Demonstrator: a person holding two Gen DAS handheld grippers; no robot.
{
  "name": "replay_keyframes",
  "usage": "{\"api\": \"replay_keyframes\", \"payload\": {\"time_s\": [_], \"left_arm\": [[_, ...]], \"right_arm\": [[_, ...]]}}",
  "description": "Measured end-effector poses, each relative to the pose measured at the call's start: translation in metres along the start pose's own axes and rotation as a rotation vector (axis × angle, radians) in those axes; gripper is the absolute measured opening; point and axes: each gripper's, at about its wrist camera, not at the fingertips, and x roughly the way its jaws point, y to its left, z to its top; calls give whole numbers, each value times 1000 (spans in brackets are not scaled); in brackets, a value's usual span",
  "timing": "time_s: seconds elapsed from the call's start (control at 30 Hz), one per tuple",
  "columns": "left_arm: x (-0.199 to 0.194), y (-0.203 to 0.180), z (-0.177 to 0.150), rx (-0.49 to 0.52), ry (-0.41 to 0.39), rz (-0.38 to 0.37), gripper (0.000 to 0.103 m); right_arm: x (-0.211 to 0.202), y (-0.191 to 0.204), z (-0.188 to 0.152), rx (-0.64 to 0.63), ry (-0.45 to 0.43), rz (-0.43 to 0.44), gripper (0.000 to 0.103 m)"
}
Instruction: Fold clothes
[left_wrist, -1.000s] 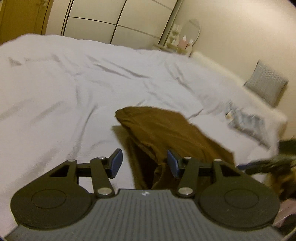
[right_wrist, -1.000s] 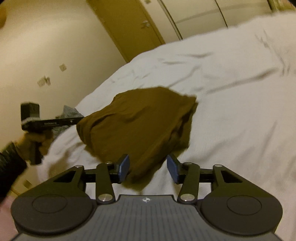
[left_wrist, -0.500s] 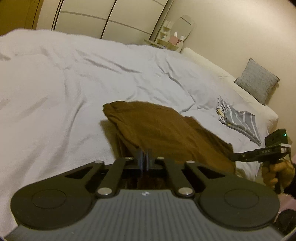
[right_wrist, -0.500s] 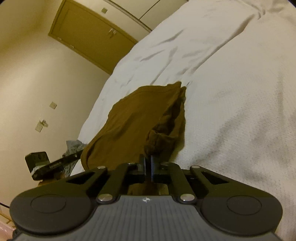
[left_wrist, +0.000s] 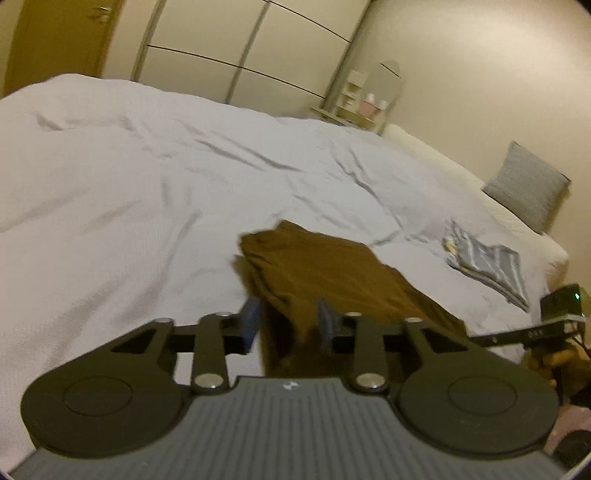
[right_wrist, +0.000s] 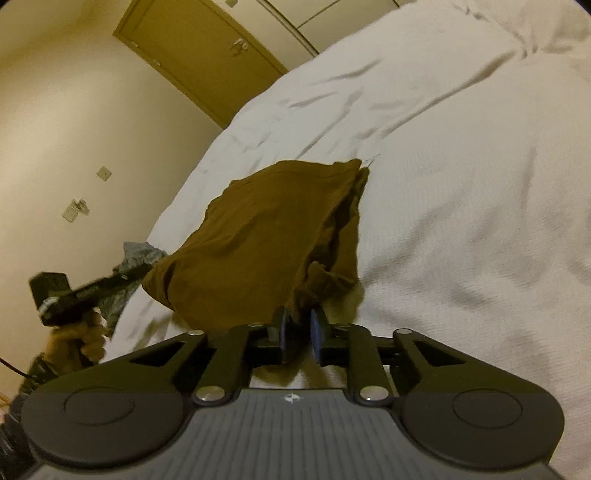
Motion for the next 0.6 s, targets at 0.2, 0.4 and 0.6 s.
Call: {"api": "replay_keyframes", "payload": {"time_s": [0.2,0.4,0.6], "left_arm": [[23,-6,-14,21,64,-75,45],[38,7,-2,7,125,-175,14],[42,18,15,130,203,-85,10]], "right_arm": [[-14,16,-9,-118,-34,-55,26],[3,47,-14,-345,-29,-43,26],[28,68,-20,-532,6,-62,24]]}}
